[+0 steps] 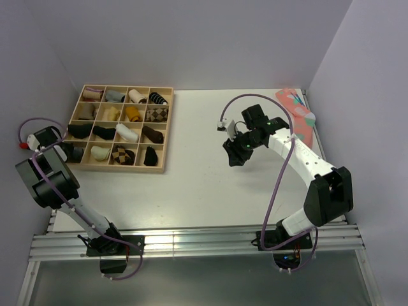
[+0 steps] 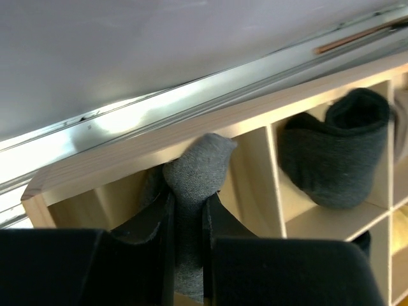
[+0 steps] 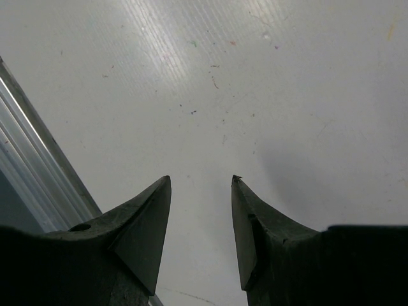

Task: Roll the socks
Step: Place the sock in the storage box.

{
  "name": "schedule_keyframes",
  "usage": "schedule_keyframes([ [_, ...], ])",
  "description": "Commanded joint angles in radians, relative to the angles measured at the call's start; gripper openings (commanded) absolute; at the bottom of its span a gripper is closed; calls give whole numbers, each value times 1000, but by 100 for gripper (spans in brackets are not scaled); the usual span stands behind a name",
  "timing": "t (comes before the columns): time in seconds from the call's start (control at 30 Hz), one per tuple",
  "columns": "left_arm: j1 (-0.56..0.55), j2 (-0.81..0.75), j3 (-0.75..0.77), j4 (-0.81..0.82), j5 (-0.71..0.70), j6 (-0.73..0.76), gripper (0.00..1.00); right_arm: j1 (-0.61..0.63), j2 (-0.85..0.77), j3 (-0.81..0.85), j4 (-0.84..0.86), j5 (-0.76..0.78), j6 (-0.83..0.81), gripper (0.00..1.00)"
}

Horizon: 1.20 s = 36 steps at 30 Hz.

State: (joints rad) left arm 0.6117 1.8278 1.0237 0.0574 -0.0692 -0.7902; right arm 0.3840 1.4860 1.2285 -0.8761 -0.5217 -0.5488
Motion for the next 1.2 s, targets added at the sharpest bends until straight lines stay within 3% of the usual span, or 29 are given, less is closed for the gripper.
schedule_keyframes([
  [0.0,43,77,53,-214,-78,-26,0,10,-56,-15,-6,-4,-14,50],
  [0.83,19,134,133,-585,-314,-213,1,9,-107,-93,6,22,-31,50],
  [1.17,17,61,125,-574,-291,-195,25,9,-107,-96,3,28,-28,50],
])
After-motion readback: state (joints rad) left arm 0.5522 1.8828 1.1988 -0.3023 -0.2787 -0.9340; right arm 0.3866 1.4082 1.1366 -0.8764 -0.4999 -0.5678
